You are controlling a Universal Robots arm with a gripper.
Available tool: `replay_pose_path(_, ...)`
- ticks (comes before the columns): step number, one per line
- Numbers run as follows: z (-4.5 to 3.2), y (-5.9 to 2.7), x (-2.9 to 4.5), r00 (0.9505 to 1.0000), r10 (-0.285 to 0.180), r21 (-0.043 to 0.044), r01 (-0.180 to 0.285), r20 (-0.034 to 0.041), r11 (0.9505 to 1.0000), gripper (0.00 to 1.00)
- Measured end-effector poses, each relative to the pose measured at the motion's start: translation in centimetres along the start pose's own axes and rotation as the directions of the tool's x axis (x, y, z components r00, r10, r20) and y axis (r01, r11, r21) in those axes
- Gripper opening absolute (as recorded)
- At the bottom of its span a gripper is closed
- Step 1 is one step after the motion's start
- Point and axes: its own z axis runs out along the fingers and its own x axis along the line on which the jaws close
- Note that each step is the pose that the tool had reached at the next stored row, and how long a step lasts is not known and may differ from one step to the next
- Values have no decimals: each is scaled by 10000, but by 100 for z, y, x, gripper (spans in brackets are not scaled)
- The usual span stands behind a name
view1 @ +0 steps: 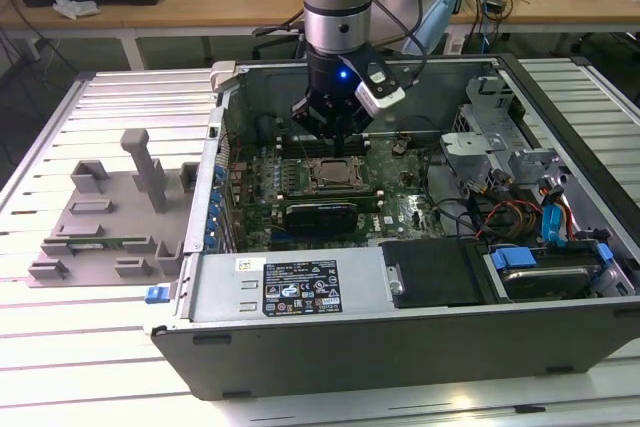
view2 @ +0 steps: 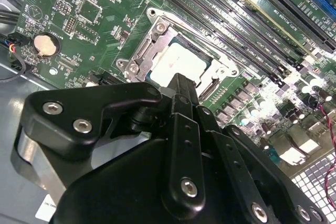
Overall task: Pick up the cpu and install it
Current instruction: 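Install the first cpu locking lever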
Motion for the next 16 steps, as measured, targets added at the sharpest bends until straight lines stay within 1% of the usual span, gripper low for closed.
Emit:
replay_pose_path(9, -3, 0, 1, 10000, 0, 1, 0, -1, 10000, 11)
replay_pose_path(11, -4, 1, 15, 10000, 0, 2, 0, -2, 10000, 11)
replay_pose_path(12, -5, 3, 36, 10000, -1, 1, 1, -1, 10000, 11)
replay_pose_path(13, -7, 9, 103, 10000, 0, 1, 0, 2, 10000, 11)
replay_pose_path(15, -12, 17, 205, 10000, 1, 1, -1, 15, 10000, 11)
replay_pose_path(16, -13, 20, 238, 10000, 1, 2, -1, 21, 10000, 11)
